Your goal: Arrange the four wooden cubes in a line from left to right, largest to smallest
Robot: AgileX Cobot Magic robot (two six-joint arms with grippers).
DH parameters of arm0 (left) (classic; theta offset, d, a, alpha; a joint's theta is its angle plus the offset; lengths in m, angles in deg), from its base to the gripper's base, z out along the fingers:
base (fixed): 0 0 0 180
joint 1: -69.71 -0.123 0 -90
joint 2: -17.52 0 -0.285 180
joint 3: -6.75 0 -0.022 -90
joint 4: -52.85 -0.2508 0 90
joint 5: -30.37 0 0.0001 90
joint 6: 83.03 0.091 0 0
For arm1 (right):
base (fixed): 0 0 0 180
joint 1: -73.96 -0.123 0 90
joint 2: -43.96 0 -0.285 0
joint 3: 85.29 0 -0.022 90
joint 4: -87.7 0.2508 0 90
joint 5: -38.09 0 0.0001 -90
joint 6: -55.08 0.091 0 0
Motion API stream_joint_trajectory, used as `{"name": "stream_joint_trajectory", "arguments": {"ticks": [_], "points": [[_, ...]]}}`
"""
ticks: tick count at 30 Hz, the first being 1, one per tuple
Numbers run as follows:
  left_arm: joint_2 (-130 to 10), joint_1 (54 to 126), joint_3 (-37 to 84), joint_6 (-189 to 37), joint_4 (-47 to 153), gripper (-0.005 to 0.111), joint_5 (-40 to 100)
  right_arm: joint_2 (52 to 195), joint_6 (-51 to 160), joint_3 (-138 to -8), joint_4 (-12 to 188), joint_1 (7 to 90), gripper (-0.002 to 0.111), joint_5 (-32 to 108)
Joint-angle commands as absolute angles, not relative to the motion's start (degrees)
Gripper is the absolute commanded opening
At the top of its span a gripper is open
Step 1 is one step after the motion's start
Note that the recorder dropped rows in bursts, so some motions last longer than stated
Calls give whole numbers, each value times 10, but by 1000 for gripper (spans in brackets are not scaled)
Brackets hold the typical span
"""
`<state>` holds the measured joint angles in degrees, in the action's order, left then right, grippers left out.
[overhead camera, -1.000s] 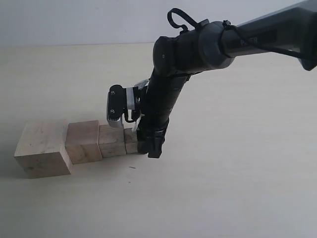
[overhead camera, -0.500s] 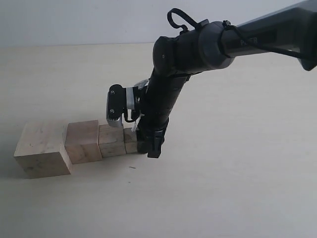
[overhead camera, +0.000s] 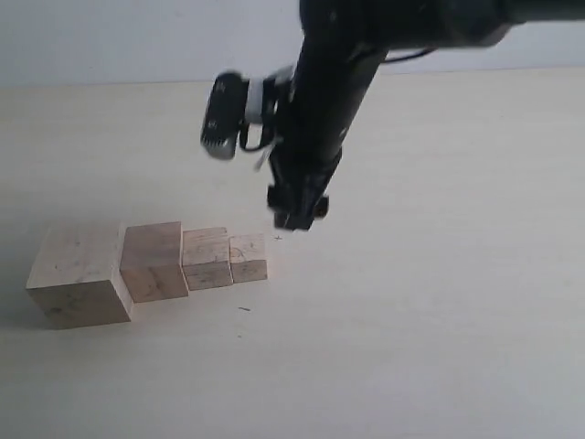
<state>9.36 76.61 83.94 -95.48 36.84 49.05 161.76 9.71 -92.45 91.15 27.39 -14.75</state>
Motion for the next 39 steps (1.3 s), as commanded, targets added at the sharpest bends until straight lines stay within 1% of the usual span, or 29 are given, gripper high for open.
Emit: {"name": "stream_joint_trajectory", "arguments": {"ticks": [1, 4, 5, 6, 8, 14, 17, 20, 23, 26, 33, 36, 39], "points": [[97, 765, 840, -954, 369, 0, 489, 1458, 270, -923, 867, 301, 42, -209], [97, 765, 840, -954, 369, 0, 489, 1333, 285, -874, 943, 323, 11, -197], [97, 765, 840, -954, 369, 0, 489, 1297, 291, -847, 955, 324, 4, -176], [97, 765, 840, -954, 369, 0, 489, 1249, 308, -804, 962, 324, 0, -141], [97, 765, 840, -954, 369, 0, 489, 1161, 338, -712, 963, 324, 1, -65], [97, 765, 840, -954, 369, 0, 489, 894, 416, -357, 965, 324, 3, 251], [97, 765, 840, -954, 369, 0, 489, 795, 416, -235, 970, 324, 3, 349], [97, 765, 840, -954, 369, 0, 489, 710, 428, -157, 974, 324, 3, 373], [97, 765, 840, -954, 369, 0, 489, 642, 492, -106, 1002, 324, 3, 356], [97, 765, 840, -954, 369, 0, 489, 586, 506, -81, 999, 324, 3, 320], [97, 765, 840, -954, 369, 0, 489, 517, 484, -81, 991, 334, 3, 313], [97, 765, 840, -954, 369, 0, 489, 517, 470, -81, 991, 404, 3, 317], [97, 765, 840, -954, 369, 0, 489, 517, 478, -81, 991, 511, 3, 318]]}}
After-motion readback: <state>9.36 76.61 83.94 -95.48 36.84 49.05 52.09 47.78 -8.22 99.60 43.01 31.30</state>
